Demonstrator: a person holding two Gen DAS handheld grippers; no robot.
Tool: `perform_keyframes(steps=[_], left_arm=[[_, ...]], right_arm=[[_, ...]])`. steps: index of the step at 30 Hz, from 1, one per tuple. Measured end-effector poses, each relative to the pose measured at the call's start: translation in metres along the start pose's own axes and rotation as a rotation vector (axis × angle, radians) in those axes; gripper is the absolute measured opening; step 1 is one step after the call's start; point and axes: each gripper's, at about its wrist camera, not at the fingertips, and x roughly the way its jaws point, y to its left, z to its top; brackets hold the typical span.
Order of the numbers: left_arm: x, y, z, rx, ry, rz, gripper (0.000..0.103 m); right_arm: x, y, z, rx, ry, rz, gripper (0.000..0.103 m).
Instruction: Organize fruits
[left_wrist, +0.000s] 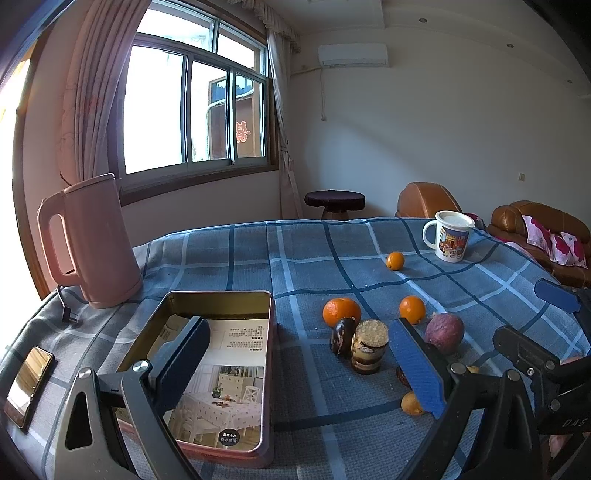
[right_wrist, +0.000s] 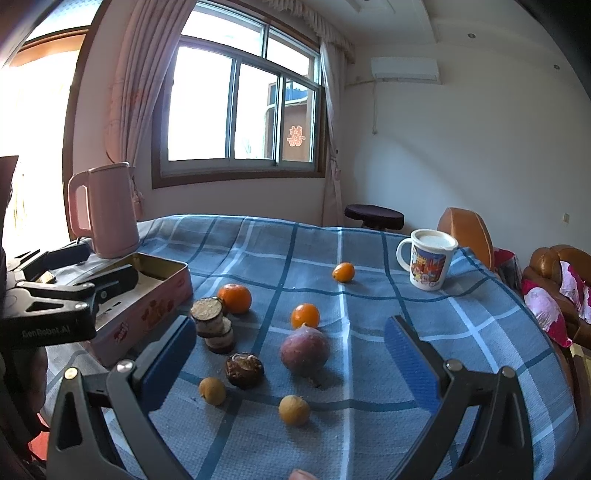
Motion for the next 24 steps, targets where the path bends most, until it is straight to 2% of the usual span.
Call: perform_keyframes(steps=[12,20,21,24], left_arm=[[0.004,-0.006,-0.006,-0.002,0.022,-0.01,0.098],[0.022,-0.033,-0.031,0.037,0.11,-0.101,0.098],[0.025,-0.037,-0.034,0.043,0.126,-0.112,0.098],[0.03,-0.044,-0.042,0.053,0.161,-0.151,0.098]], right_arm=[[0.004,-0.008,-0.007,0.019,0.021,-0.004,0.103],[0.019,-0.03,-0.034,0.069,0.102,-0.055,0.103],[0.02,-0.032,-0.037,0.074,0.112,-0.056,0.102],[0.028,-0.035,-0.044,0.073,0.149,-0.04,0.091]])
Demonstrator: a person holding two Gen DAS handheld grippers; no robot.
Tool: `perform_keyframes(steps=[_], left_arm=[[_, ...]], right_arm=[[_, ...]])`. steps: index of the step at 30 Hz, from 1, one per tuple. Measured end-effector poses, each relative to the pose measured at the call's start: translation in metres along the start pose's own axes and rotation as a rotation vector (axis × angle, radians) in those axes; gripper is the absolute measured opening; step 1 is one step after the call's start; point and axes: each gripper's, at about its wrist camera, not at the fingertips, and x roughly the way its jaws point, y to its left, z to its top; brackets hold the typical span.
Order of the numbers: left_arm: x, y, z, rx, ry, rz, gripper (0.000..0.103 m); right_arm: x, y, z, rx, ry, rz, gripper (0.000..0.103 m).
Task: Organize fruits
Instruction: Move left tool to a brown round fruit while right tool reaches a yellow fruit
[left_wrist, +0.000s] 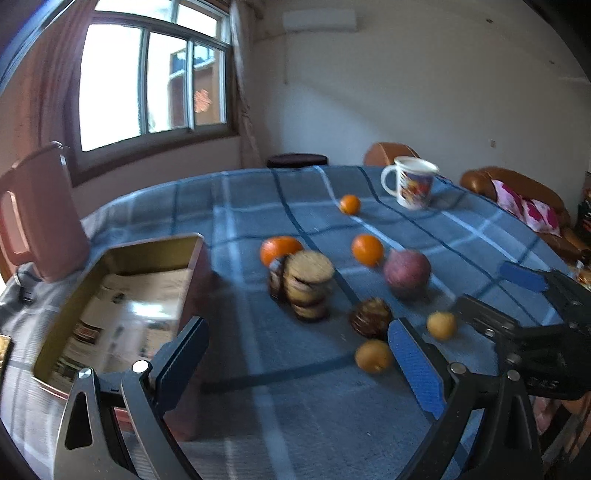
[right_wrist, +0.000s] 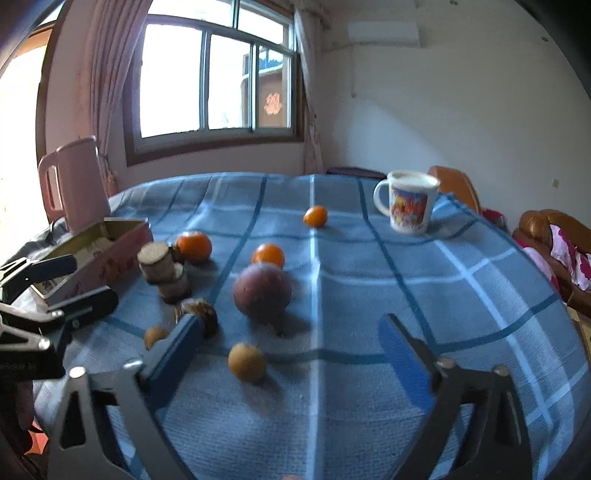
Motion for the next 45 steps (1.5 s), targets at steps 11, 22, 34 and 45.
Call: perform_keyframes(steps=[11,22,34,45], left_arm=[[0.009,-0.007,-0.004,0.024,0.058,-0.056,0.086],[0.018,-0.012,-0.005,0.059,0.116,-0.09,0.07],[0.028,-0.03,-0.009,0.088,0.187,-0.176,0.052],[0.039,-0.033,-0.008,0.061,0.237,-0.264,0.029]], right_arm=[[0.022,0.011,-0.009,-0.041,0.104,0.068,0.063],[0.035,0.017,-0.012,-0.09,0.189,0.108,0.029],[0.033,0.017,-0.012,-0.085,0.179,0.134,0.029],[0.033,0.019,-0.011,-0.091,0.174,0.13,0.029]])
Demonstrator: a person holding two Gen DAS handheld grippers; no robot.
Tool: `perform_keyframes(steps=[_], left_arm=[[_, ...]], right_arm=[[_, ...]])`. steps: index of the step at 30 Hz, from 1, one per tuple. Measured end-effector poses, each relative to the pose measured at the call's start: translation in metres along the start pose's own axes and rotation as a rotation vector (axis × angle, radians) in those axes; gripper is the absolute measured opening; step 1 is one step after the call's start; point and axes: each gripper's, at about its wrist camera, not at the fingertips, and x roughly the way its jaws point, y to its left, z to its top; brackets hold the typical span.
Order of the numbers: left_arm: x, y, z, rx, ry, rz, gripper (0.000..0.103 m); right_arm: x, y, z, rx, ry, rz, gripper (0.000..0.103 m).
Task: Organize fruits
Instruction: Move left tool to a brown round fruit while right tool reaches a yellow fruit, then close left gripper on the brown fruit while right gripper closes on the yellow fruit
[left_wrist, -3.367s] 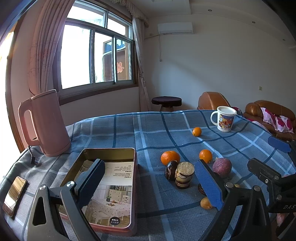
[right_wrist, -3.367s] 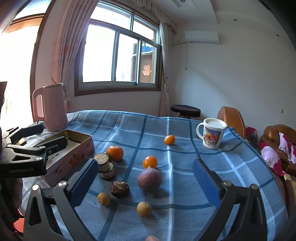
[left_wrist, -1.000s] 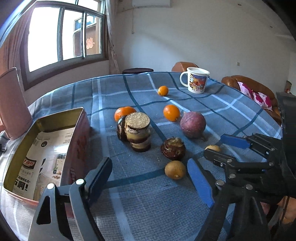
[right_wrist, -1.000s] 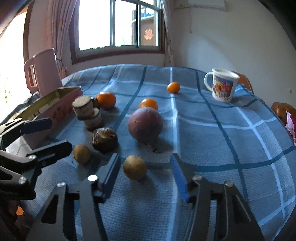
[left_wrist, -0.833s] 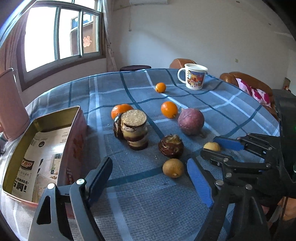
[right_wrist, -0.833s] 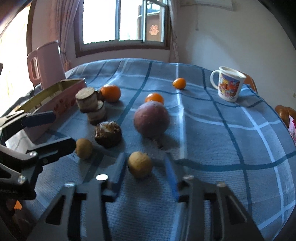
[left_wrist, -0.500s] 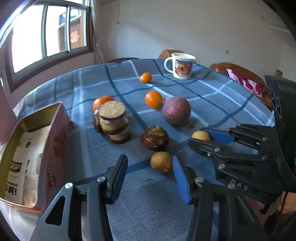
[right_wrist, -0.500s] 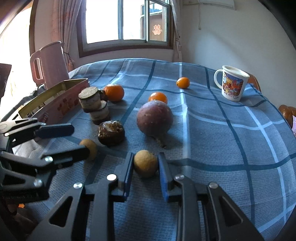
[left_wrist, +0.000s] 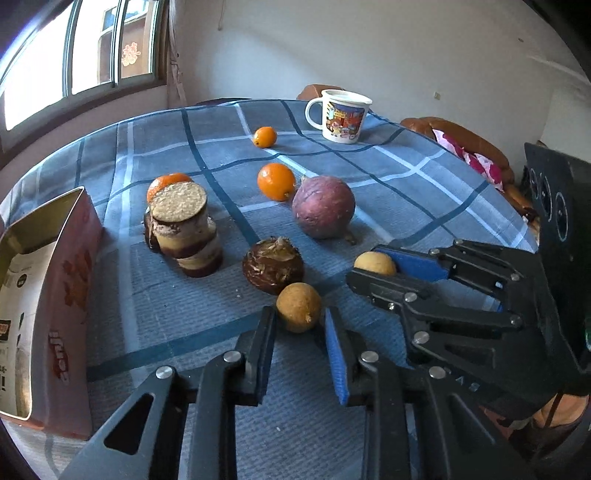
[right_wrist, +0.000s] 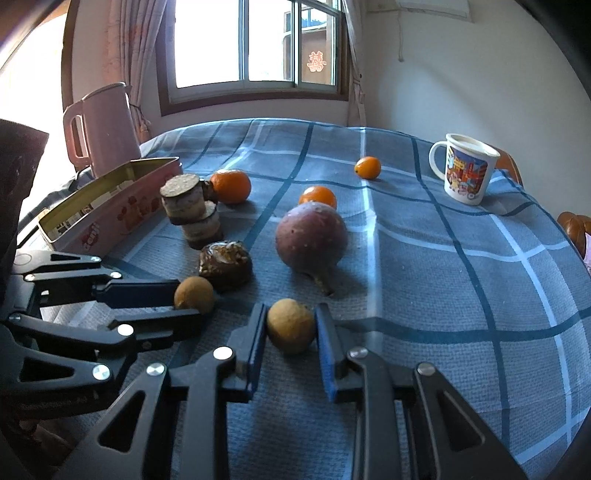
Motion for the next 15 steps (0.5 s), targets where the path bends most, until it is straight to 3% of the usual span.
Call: perform_keyframes(steps=[15], left_arm=[[0.0037,0.0036,0.0079,-0.022,-0.009,-0.002,0.027]], right_arm=[[-0.0001,-0.0001,0.0,0.001,-0.007,0.003,0.029]])
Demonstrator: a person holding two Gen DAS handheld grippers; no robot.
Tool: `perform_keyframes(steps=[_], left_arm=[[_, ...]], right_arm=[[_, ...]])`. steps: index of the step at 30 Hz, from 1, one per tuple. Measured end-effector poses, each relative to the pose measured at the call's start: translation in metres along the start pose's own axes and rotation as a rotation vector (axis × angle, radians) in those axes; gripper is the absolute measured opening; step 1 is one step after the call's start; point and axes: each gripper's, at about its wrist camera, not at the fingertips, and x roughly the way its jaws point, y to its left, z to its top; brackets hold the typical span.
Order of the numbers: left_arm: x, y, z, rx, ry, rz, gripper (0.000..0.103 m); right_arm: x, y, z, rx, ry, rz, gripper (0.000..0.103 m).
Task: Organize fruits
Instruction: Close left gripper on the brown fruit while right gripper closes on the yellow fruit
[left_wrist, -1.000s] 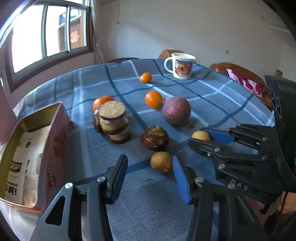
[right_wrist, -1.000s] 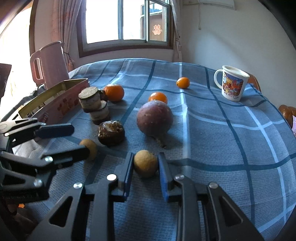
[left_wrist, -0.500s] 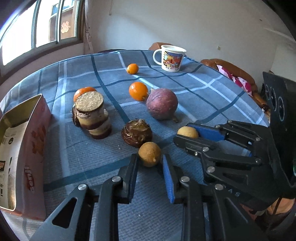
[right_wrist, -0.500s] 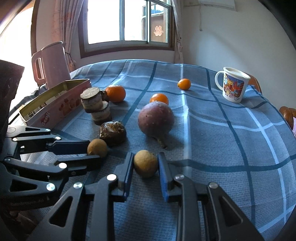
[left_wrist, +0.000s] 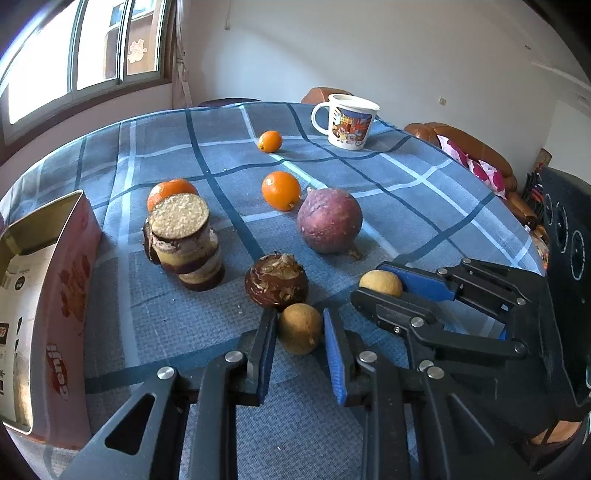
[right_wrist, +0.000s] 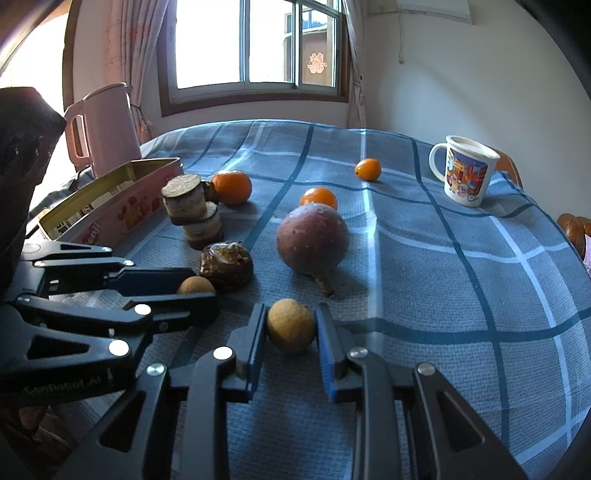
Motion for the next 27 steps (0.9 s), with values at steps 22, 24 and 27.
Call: perform_keyframes(steps=[22,24,27], left_arm=[[-0.031,0.006,-0.007,0.001,-0.159,0.067,0.027],[-0.034,0.006,-0.006,0.005,-0.173,0.079,0.027],[-0.039,0.006,-0.005,0.009,-0.196,0.098,0.027]], right_arm=[[-0.016,0.005,-0.003,-0.019,-0.116,0.008,0.029],[-0.018,0.007,-0.002,-0.027,-0.123,0.01,0.029],[-0.02,0.01,-0.001,-0.036,-0.133,0.01,0.029]])
